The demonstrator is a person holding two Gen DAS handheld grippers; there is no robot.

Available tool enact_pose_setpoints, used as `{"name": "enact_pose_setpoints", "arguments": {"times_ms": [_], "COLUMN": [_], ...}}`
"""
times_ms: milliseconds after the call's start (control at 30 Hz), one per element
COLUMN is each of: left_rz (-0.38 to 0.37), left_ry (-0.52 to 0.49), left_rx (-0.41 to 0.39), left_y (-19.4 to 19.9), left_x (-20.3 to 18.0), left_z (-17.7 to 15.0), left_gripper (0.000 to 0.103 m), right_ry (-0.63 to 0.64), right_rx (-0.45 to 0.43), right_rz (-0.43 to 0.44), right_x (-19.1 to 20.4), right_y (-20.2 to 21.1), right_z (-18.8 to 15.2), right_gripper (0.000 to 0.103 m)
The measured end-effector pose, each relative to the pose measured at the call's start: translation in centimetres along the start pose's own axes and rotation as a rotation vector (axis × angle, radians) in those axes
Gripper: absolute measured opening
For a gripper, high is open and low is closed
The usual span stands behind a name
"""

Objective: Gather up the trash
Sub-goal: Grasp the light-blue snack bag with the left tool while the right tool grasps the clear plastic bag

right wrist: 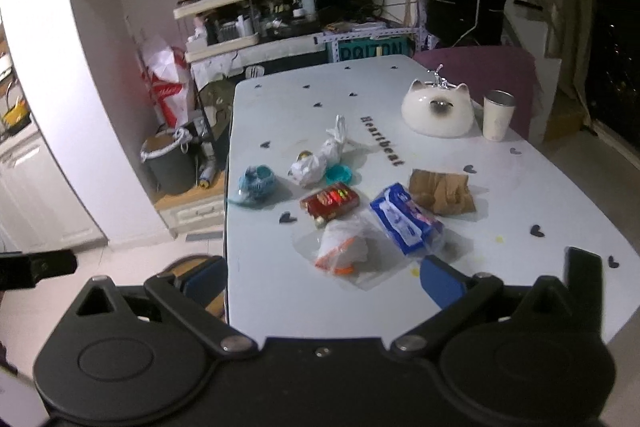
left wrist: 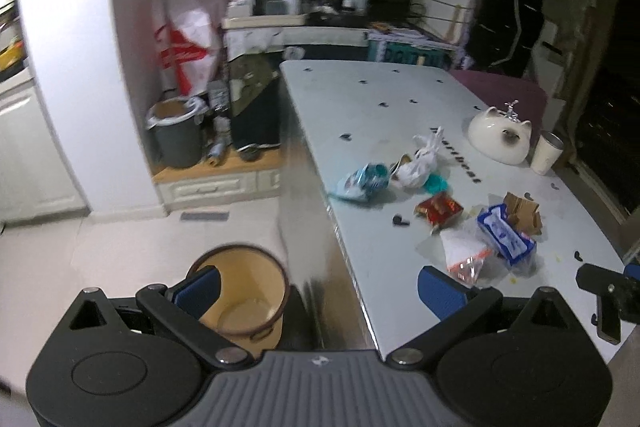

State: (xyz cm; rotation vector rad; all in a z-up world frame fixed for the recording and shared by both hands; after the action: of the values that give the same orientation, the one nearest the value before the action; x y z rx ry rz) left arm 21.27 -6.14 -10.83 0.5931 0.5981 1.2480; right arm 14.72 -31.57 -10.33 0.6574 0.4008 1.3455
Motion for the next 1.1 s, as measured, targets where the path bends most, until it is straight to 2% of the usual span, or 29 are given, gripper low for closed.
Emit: {"name": "enact_pose_setpoints", "arguments": {"times_ms": [200, 367, 533, 700, 867, 933, 967, 1000, 1100], "left_rz": [-0.083, -0.195, -0.3, -0.354, -0.444, -0.477, -0.493, -0.509, -0.559], "left_ry": [-0.114, -0.191, -0.246, -0.292, -0.285, -0.296, -0.305, -0.314, -0.336], "left_rx": [0.008, 0.02, 0.047, 0.091, 0.17, 0.199, 0.214, 0.228, 0.269], "left_y": [-5.9, -11.4, -17.2, -23.2, -28.5, -30.1, -30.8, -31.4, -32.9], "left_x": [-1.3, -2.9, -4.6, -5.8, -6.8, -7.1, -7.3, -7.5, -7.7], "left_z": [5.1, 8.6, 10.9, 12.0, 12.1, 11.9, 11.8, 11.6, 11.1], "left_gripper": [0.103, 0.103, 0.103, 0.103, 0.103, 0.103, 0.103, 0.103, 0.102], "right_ry": [-0.092, -0.203, -0.293, -0.351, -0.531, -0.618, -0.669, -0.721, -0.817], "right_rx": [0.002, 0.009, -0.005, 0.008, 0.066, 0.07, 0.072, 0.079, 0.104], "right_rz": [-0.102, -0.171, -0.236, -0.273, -0.204, -0.159, -0.127, -0.097, -0.035], "right_x": [-0.8, -2.1, -3.9, -5.4, -7.0, -7.6, -7.8, -8.1, -8.2], "right_y": [-2.9, -5.1, -6.6, -8.7, -11.9, -13.0, -13.7, -14.4, -16.5], "right_z": [2.0, 2.4, 2.1, 1.1, -1.0, -1.9, -2.3, -2.7, -3.6], "right_gripper": [0.103, 0.103, 0.103, 0.103, 0.103, 0.095, 0.087, 0.083, 0.076]}}
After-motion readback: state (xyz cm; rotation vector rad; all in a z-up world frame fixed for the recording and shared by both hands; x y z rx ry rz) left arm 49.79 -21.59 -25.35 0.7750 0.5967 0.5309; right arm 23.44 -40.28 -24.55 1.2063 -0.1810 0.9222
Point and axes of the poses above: each gripper's, at about its wrist camera, not at the fingertips, and y roughly against the way its jaws point, x to its left, z to its top, the point moved 10 cm from there along -y, roughly the way its jaws point, and after that the axes turned 3 degrees about y, right-handed, at the moved point
